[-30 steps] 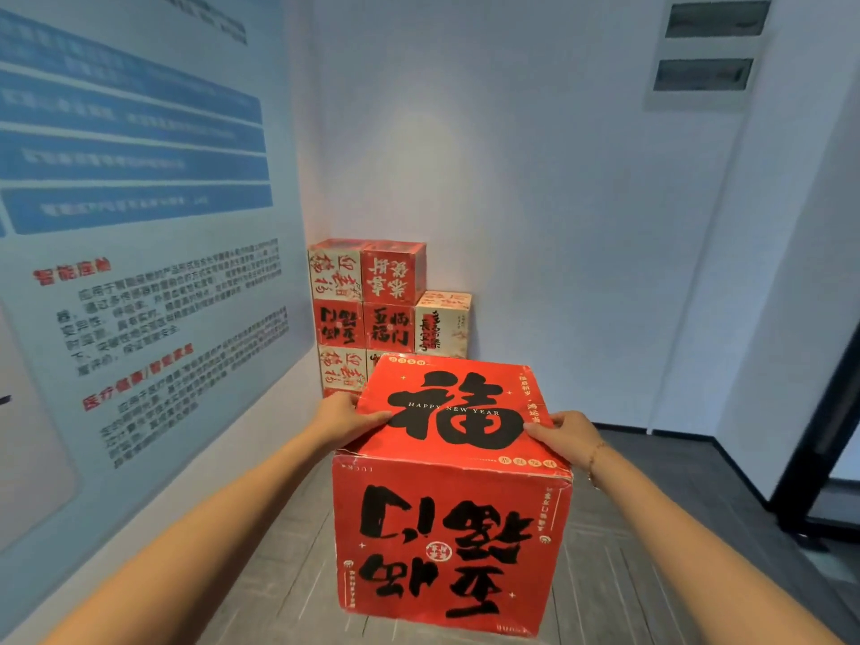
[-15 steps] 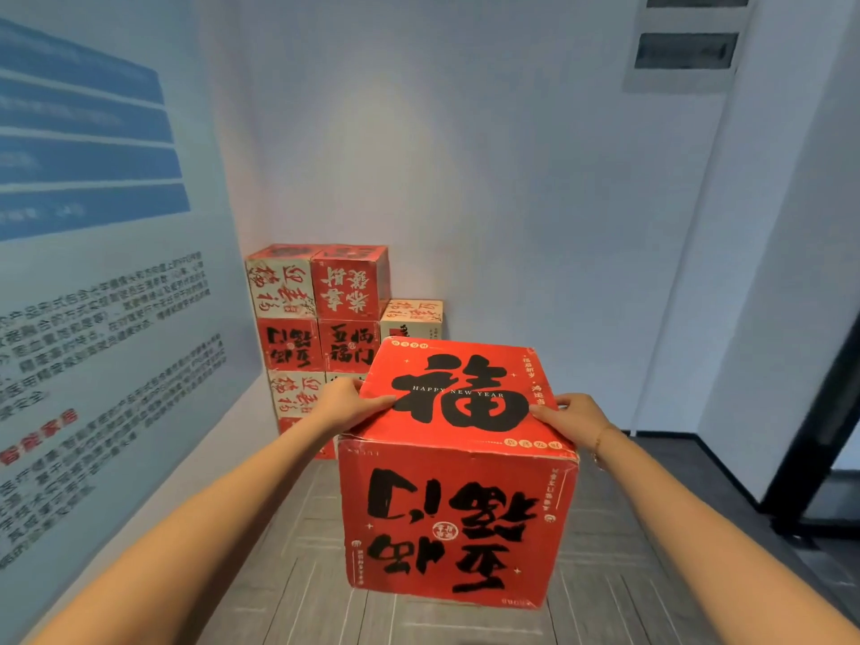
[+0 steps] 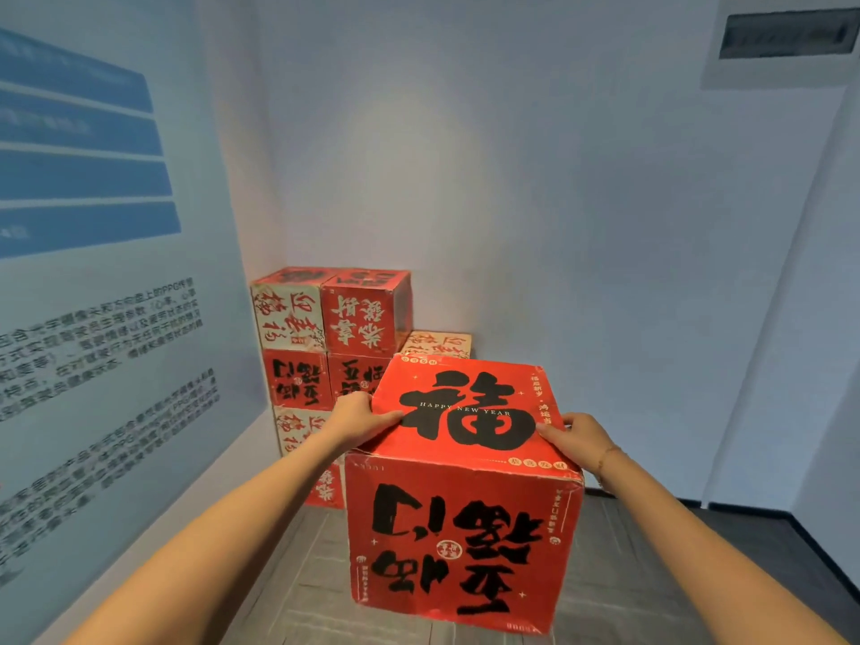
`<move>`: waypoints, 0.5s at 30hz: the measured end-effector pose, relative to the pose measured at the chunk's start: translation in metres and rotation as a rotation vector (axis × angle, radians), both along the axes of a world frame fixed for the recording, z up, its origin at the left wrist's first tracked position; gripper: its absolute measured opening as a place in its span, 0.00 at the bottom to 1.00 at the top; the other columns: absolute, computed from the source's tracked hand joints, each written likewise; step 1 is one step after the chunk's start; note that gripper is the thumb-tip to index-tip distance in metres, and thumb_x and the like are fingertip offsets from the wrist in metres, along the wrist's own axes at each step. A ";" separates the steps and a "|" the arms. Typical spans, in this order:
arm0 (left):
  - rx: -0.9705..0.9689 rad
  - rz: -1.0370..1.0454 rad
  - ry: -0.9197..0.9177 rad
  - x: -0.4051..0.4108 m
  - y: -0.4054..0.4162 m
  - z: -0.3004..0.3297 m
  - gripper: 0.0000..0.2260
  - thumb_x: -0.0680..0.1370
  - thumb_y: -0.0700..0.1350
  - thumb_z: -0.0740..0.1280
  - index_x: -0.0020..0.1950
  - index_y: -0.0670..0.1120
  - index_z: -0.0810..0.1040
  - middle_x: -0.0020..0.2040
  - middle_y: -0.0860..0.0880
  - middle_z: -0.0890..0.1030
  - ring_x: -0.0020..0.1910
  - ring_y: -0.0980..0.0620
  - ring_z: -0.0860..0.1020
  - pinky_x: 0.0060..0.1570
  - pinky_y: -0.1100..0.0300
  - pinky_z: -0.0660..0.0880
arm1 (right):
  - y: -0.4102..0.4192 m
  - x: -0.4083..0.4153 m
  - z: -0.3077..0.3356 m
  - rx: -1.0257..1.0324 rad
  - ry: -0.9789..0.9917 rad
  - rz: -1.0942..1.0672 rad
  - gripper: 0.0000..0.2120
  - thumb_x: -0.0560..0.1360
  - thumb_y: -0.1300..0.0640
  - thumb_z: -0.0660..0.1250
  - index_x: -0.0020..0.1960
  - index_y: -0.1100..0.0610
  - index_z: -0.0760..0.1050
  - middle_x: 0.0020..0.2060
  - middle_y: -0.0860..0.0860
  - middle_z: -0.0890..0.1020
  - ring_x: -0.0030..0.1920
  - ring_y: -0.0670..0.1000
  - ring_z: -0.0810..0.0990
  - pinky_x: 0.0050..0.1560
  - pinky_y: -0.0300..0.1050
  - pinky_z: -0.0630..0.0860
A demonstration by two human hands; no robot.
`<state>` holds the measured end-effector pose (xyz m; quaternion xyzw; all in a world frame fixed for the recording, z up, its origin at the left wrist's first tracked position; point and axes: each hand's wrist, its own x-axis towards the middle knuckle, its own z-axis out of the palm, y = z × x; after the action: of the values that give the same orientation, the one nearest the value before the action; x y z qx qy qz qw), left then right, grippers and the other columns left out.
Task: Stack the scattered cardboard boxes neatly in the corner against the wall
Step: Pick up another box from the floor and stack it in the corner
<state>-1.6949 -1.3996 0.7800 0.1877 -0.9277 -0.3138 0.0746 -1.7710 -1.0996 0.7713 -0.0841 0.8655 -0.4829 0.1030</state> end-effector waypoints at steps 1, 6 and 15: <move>0.002 0.008 0.016 -0.016 -0.004 0.001 0.21 0.73 0.60 0.69 0.44 0.42 0.76 0.41 0.47 0.79 0.37 0.52 0.76 0.32 0.63 0.71 | -0.004 -0.017 0.001 -0.010 -0.002 0.010 0.09 0.77 0.50 0.64 0.51 0.56 0.73 0.40 0.51 0.80 0.46 0.54 0.82 0.53 0.51 0.79; 0.008 0.006 0.030 -0.087 -0.028 -0.001 0.22 0.73 0.60 0.69 0.50 0.40 0.80 0.46 0.46 0.83 0.43 0.50 0.80 0.39 0.60 0.75 | -0.026 -0.091 0.003 -0.029 0.008 0.018 0.15 0.77 0.49 0.64 0.58 0.57 0.70 0.47 0.54 0.80 0.47 0.55 0.81 0.53 0.51 0.78; 0.026 0.016 0.047 -0.230 -0.086 -0.018 0.21 0.72 0.61 0.69 0.38 0.42 0.77 0.34 0.46 0.80 0.33 0.51 0.77 0.32 0.59 0.71 | -0.081 -0.226 -0.007 -0.139 -0.017 -0.019 0.20 0.75 0.49 0.66 0.64 0.57 0.71 0.50 0.57 0.81 0.45 0.55 0.82 0.51 0.51 0.79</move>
<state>-1.9244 -1.4857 0.7621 0.1887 -0.9201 -0.3294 0.0963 -1.9971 -1.1802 0.7639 -0.0788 0.8298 -0.5434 0.0997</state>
